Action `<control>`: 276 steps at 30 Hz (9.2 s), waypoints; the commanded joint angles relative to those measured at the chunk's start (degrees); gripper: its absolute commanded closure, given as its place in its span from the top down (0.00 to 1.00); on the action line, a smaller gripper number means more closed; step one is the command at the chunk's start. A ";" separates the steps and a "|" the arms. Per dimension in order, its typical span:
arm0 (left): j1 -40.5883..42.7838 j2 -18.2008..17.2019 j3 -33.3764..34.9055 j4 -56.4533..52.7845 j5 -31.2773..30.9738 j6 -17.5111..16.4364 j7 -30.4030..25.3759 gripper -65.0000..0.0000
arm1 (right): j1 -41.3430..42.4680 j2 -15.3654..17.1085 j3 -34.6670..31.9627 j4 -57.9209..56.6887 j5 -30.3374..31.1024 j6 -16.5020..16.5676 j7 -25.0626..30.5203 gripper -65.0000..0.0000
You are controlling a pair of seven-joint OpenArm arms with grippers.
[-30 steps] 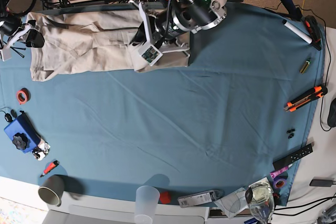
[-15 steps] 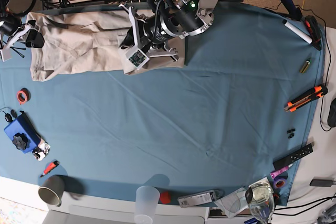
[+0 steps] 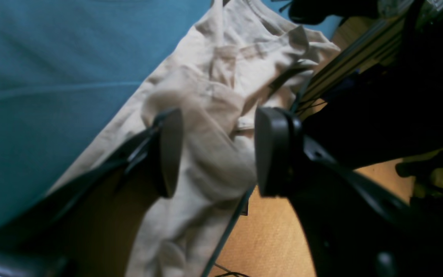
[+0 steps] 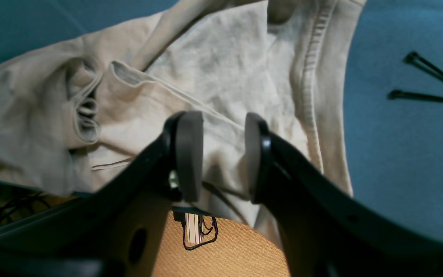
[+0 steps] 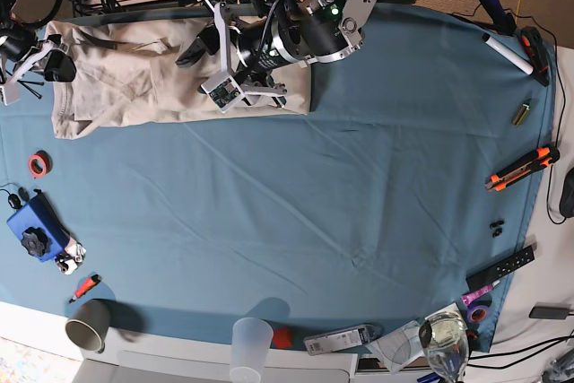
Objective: Fold the T-shirt properly
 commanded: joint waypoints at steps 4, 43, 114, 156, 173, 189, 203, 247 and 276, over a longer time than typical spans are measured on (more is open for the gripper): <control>1.36 1.40 1.07 0.98 -0.85 -0.04 0.15 0.47 | 0.15 1.49 0.59 0.79 0.72 0.15 0.99 0.29; 5.38 -1.31 1.03 -11.30 11.02 2.49 11.96 0.00 | 0.46 1.51 0.59 0.79 0.72 0.35 0.99 0.29; -4.70 -14.97 -26.03 1.40 0.39 3.78 7.34 0.00 | 13.20 4.28 0.57 -21.73 -3.74 2.61 0.99 0.49; -4.07 -14.95 -26.03 1.38 0.39 3.80 6.73 0.00 | 13.00 0.81 -8.94 -35.71 1.77 2.61 0.99 0.15; -4.04 -14.97 -26.05 1.38 0.37 4.00 7.26 0.00 | 28.35 10.05 -8.81 -35.56 -8.11 2.61 7.32 0.00; -2.12 -14.97 -28.22 1.57 0.39 7.98 8.94 0.00 | 34.25 11.28 -8.81 -35.54 10.95 2.61 0.99 0.00; 1.73 -18.56 -46.23 2.38 -16.70 3.72 10.45 0.00 | 22.45 -2.69 -8.85 -10.23 15.30 2.61 0.99 0.00; 13.00 -18.69 -50.01 18.14 -15.96 1.99 8.85 0.00 | 4.66 -8.02 -25.53 19.17 20.62 2.61 0.99 0.25; 15.30 -18.58 -49.94 18.14 -19.50 0.68 7.50 0.00 | 7.13 -8.04 -31.10 -2.38 -14.32 2.61 4.57 0.24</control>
